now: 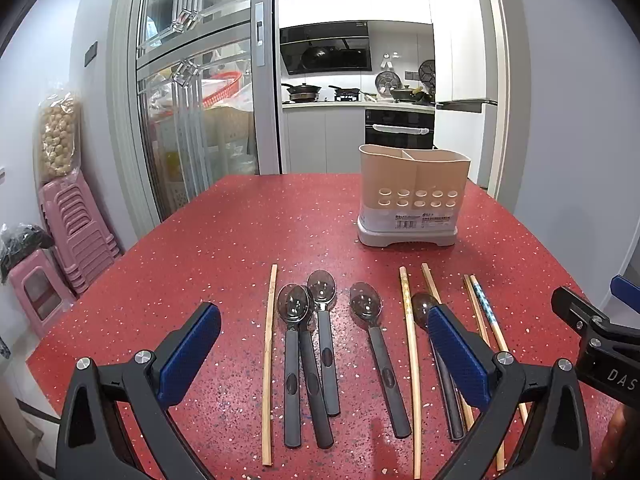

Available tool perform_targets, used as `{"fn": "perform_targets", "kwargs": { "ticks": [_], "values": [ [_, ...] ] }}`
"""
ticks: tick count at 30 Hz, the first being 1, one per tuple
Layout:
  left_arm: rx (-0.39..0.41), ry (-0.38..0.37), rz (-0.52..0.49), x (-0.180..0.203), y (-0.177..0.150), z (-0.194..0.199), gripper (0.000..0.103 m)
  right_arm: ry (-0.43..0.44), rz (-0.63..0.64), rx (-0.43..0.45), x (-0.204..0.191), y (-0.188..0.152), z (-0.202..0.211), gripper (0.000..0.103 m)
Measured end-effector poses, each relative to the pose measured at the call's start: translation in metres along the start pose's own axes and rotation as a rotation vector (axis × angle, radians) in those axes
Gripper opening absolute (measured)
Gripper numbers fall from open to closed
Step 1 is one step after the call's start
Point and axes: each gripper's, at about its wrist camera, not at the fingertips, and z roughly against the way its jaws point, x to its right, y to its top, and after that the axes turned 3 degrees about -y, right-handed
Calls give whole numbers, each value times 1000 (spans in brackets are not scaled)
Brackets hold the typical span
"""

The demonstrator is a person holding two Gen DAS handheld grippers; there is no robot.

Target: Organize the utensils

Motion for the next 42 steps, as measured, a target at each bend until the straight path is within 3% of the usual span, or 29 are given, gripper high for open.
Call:
{"fn": "perform_targets", "kwargs": {
  "ticks": [42],
  "values": [
    [1, 1, 0, 0, -1, 0, 103, 6, 0, 0, 0, 1, 4, 103]
  ]
}}
